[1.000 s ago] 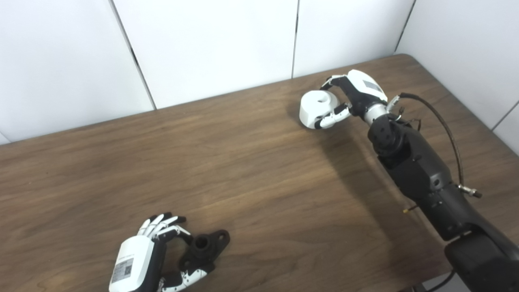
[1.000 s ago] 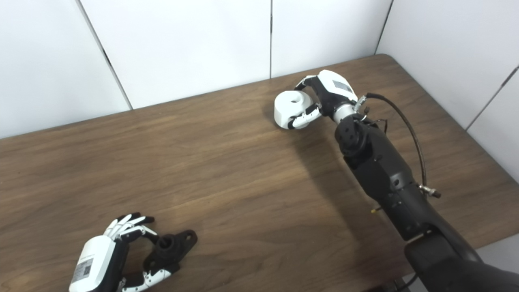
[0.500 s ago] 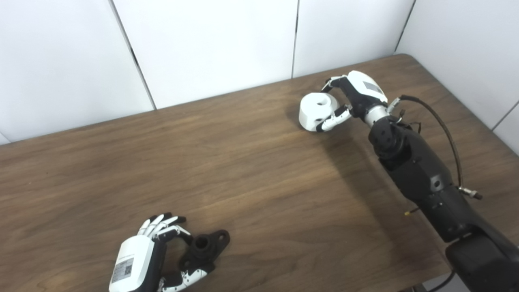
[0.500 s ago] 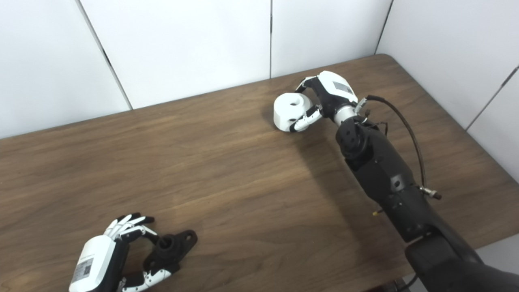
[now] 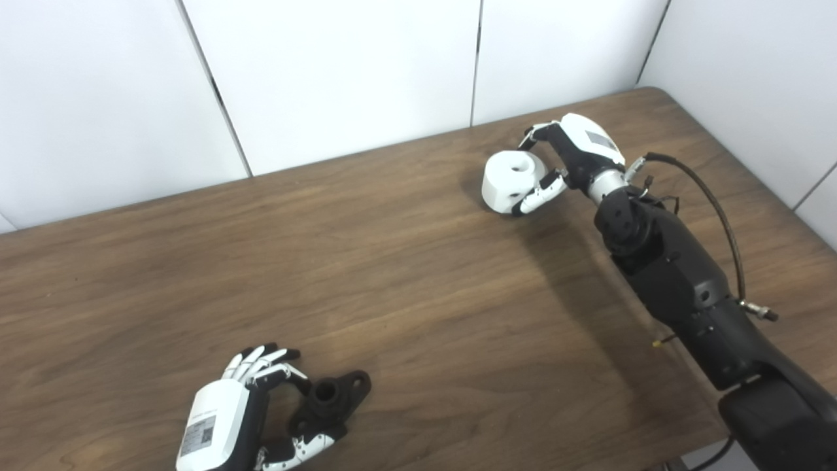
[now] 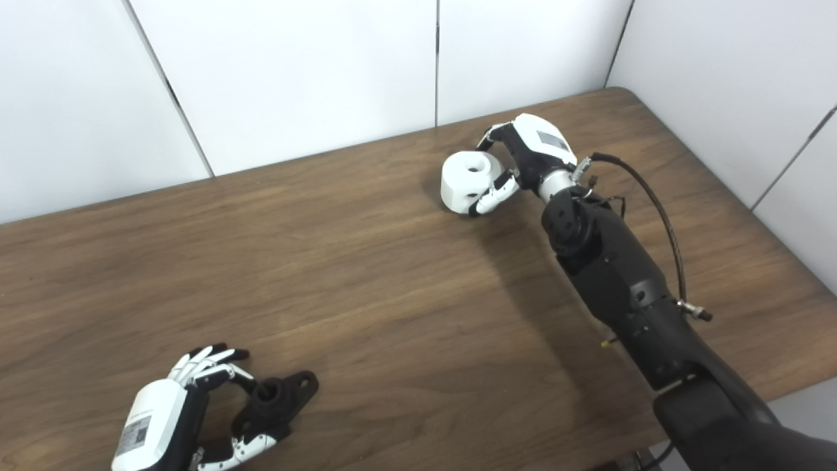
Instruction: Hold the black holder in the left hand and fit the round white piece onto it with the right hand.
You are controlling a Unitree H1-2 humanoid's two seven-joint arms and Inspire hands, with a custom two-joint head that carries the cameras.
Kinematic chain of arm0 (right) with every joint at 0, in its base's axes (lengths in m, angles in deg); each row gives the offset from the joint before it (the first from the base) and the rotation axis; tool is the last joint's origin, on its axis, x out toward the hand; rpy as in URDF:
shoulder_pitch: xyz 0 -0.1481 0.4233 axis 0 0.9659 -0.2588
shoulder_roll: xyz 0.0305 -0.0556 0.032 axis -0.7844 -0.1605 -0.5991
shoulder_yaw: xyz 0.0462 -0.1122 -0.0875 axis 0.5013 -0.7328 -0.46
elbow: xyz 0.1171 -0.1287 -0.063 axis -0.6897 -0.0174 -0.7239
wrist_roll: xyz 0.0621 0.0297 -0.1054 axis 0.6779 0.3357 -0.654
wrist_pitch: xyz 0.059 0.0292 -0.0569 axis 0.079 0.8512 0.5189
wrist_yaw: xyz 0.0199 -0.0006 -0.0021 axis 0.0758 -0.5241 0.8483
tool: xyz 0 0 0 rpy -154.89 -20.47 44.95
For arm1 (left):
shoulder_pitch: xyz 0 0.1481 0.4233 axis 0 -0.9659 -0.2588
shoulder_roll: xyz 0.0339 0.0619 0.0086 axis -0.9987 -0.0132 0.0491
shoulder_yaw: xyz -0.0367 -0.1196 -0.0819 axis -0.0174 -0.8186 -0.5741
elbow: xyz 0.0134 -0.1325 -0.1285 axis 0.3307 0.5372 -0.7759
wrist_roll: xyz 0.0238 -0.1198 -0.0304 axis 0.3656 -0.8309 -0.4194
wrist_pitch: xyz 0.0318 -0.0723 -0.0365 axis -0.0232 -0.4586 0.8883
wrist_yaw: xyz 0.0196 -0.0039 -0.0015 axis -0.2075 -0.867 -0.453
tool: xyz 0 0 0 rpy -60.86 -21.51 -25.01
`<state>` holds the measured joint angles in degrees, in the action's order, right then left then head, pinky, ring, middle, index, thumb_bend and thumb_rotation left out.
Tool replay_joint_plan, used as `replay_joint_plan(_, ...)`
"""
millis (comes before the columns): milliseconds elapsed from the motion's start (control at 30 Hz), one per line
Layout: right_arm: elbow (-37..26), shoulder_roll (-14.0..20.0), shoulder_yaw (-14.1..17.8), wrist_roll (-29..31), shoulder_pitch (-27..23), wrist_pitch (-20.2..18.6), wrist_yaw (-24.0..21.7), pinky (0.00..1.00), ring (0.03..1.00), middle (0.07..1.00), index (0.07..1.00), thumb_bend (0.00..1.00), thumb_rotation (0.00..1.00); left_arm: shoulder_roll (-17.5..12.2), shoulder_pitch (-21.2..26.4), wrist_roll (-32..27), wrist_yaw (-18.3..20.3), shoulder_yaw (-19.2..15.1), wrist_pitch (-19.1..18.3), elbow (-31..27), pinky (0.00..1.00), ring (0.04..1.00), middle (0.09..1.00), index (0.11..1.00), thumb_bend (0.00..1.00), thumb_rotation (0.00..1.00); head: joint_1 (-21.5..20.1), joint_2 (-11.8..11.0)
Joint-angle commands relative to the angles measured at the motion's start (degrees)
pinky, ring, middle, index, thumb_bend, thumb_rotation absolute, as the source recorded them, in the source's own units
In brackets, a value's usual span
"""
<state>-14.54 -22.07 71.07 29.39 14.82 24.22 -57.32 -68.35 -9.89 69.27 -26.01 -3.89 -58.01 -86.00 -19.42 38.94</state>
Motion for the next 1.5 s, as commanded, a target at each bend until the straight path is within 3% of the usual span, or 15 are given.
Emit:
replay_joint_plan(0, -1.01, 1.38, 0.56, -0.37, -2.38, 2.36, 1.59, 0.84, 0.917, 0.822, 0.488, 0.53, 0.14, -0.34, -0.63, 0.9, 1.51, 0.41, -0.19, -0.3, 0.93, 0.887, 0.795, 0.485, 0.52, 0.04, -0.01, 0.03)
replay_joint_plan(367, -2.87, 1.01, 0.81, -0.52, -0.87, 5.62, 3.05, 0.81, 0.893, 0.785, 0.485, 0.52, 0.13, -0.41, -0.31, 1.1, 1.57, 0.62, -0.21, 0.1, 0.92, 0.885, 0.794, 0.485, 0.52, 0.04, 0.58, -0.04)
replay_joint_plan(733, -17.0, 0.62, 0.2, -1.9, 5.16, 7.12, 0.56, 0.82, 0.895, 0.787, 0.484, 0.52, 0.13, 0.1, -0.11, 2.12, 1.69, 1.23, -0.72, 0.33, 0.92, 0.88, 0.793, 0.485, 0.52, 0.04, 3.08, 0.2)
replay_joint_plan(1033, -26.36, -2.67, -0.11, -0.43, 8.26, 4.7, -5.24, 0.8, 0.891, 0.785, 0.483, 0.52, 0.13, 2.19, 0.28, 4.29, 2.41, 2.19, -2.09, 0.21, 0.9, 0.88, 0.79, 0.485, 0.52, 0.04, 8.91, 1.49)
replay_joint_plan(1167, -30.6, -3.59, -0.45, 0.05, 10.04, 2.45, -9.11, 0.79, 0.893, 0.79, 0.483, 0.52, 0.13, 3.41, 0.73, 5.61, 2.07, 3.09, -2.6, 0.86, 0.91, 0.882, 0.79, 0.485, 0.52, 0.04, 14.03, 2.73)
replay_joint_plan(1467, -38.58, -5.09, -3.14, 0.16, 14.67, 2.08, -15.19, 0.76, 0.904, 0.803, 0.483, 0.52, 0.13, 5.93, 1.92, 8.82, 4.09, 5.48, -6.42, 1.41, 0.97, 0.919, 0.818, 0.486, 0.52, 0.05, 19.39, 4.6)
